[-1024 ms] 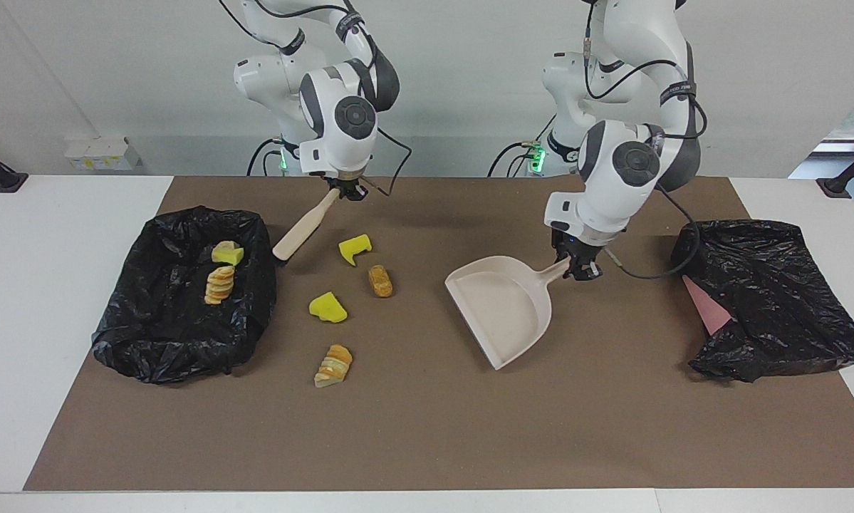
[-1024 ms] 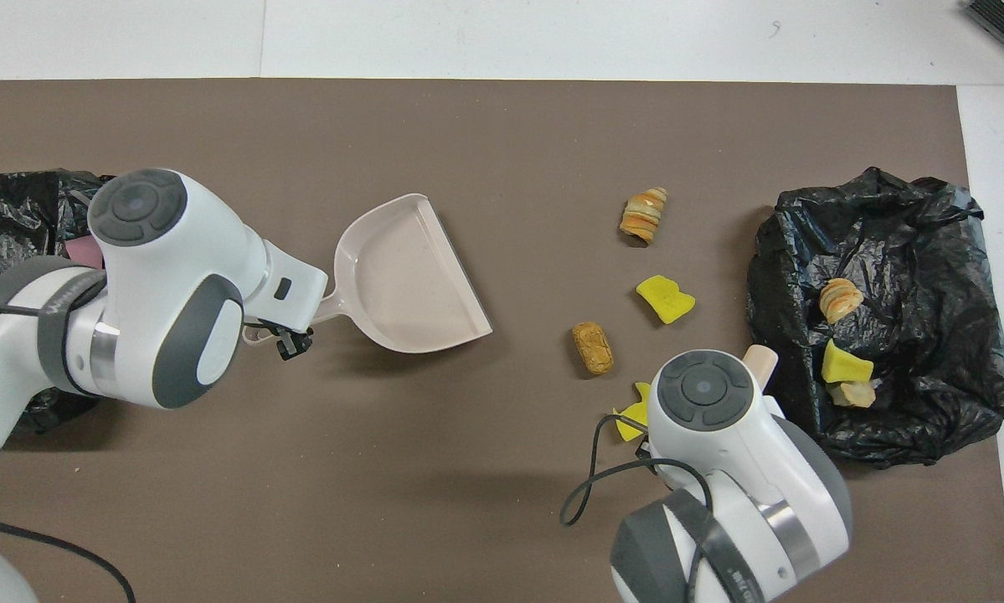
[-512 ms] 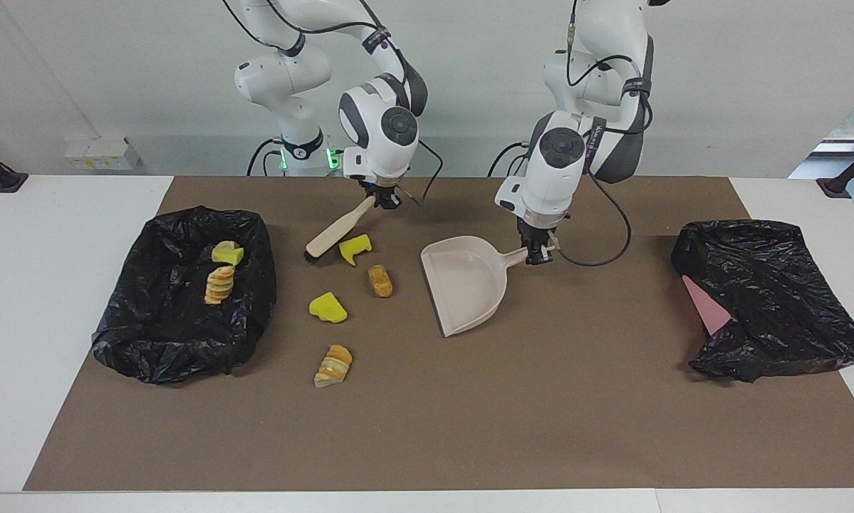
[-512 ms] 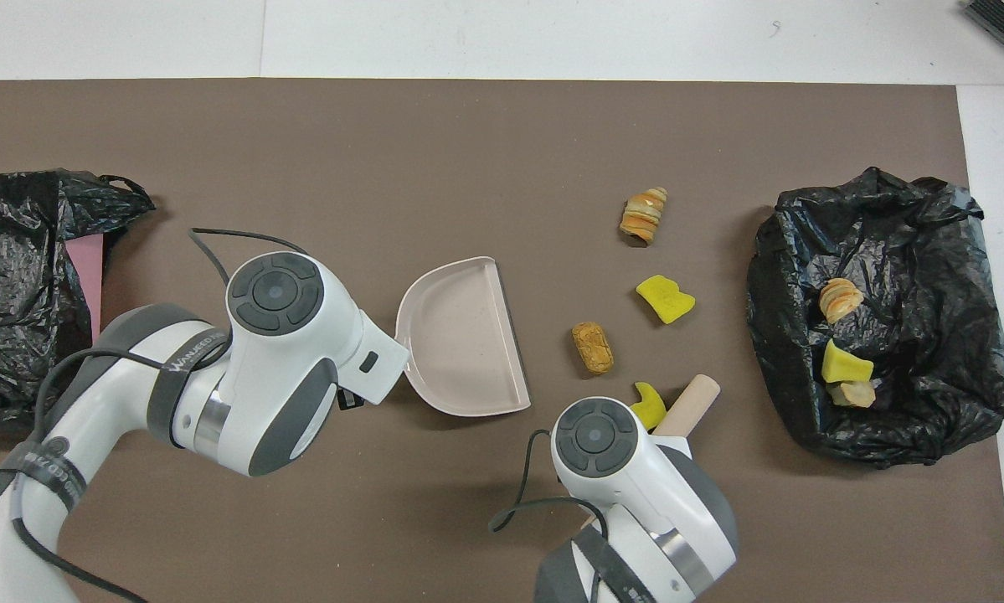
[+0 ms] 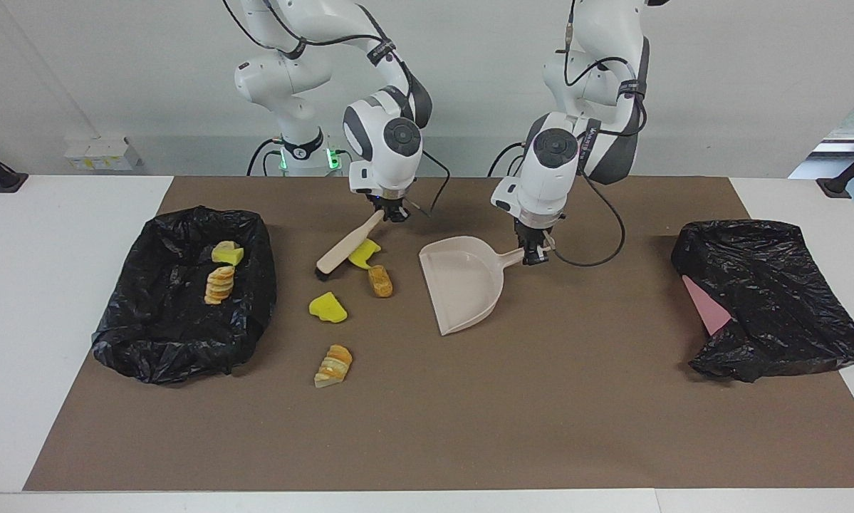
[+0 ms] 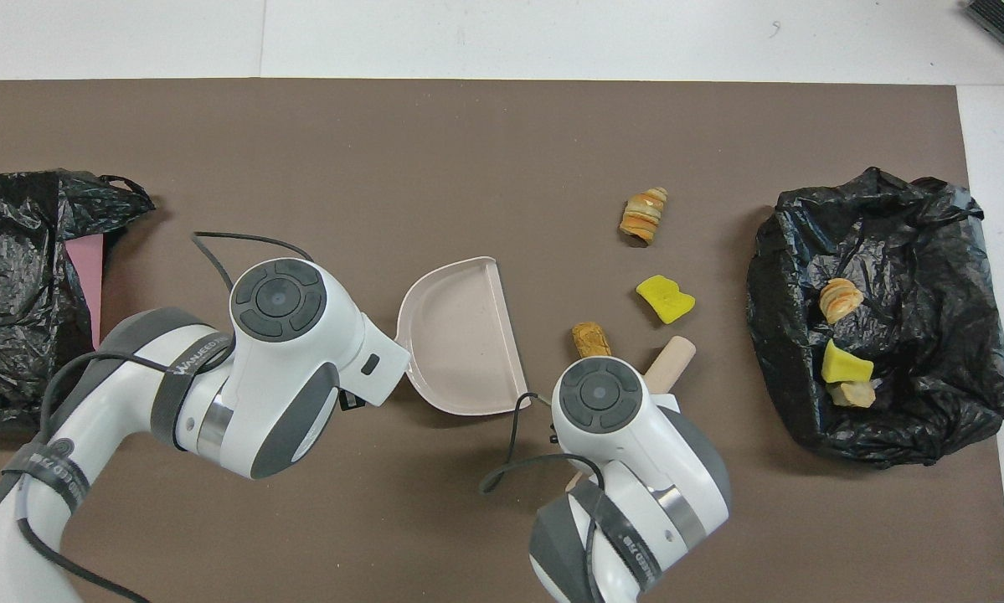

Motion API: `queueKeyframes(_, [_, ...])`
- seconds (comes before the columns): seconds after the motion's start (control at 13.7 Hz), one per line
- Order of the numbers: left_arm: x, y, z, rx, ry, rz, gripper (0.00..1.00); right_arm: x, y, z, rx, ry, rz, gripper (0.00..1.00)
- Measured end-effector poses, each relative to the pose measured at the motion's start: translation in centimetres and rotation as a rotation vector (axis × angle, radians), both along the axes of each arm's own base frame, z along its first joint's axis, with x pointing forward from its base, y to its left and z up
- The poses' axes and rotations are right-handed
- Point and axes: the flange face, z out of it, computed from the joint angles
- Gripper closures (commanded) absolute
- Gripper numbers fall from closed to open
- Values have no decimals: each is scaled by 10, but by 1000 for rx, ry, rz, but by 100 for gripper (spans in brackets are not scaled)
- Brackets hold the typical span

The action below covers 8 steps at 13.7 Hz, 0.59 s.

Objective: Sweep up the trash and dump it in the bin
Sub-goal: 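Sweep sponge and trash pieces into the dustpan with the right gripper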

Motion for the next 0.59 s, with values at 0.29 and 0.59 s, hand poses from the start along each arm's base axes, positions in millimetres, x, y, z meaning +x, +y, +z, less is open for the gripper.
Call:
queueKeyframes(0.29, [1,2,-2,-3,-7,4,100,42,10,4,97,-48,127,100])
queueKeyframes(0.59, [2,4,-4,-10,-21,8,100,25,58,17,244,-37,291,100])
